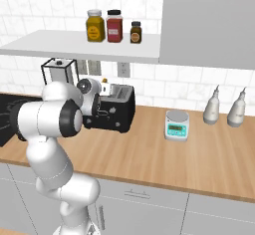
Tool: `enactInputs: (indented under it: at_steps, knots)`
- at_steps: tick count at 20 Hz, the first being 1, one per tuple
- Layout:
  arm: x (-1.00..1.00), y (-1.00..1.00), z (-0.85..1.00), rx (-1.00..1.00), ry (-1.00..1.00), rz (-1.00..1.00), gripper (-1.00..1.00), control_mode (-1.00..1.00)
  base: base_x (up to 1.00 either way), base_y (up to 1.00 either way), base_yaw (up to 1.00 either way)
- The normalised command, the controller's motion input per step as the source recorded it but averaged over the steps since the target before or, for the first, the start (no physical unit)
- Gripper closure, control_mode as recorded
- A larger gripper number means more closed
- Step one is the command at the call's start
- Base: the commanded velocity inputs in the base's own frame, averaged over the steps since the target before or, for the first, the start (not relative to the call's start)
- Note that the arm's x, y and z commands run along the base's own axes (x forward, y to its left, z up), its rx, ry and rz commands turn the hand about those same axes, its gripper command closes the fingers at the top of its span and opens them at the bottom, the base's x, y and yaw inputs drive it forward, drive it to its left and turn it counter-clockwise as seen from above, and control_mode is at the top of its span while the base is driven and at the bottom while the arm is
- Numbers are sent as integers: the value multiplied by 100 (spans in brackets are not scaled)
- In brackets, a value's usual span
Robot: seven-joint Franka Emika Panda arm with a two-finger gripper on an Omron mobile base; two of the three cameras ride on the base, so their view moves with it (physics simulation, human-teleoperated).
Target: Start the toaster. Once the lever pops up, take the bread to the plate on the dining counter.
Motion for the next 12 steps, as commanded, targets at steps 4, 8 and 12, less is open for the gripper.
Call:
enactInputs:
  at_steps: [4,8,12]
  knots:
    - [0,0,0,0,0,0,100,-100,0,0,0]
    - [0,0,0,0,0,0,100,-100,0,0,0]
    - [-7,0,12,0,-3,-1,100,-100,0,0,0]
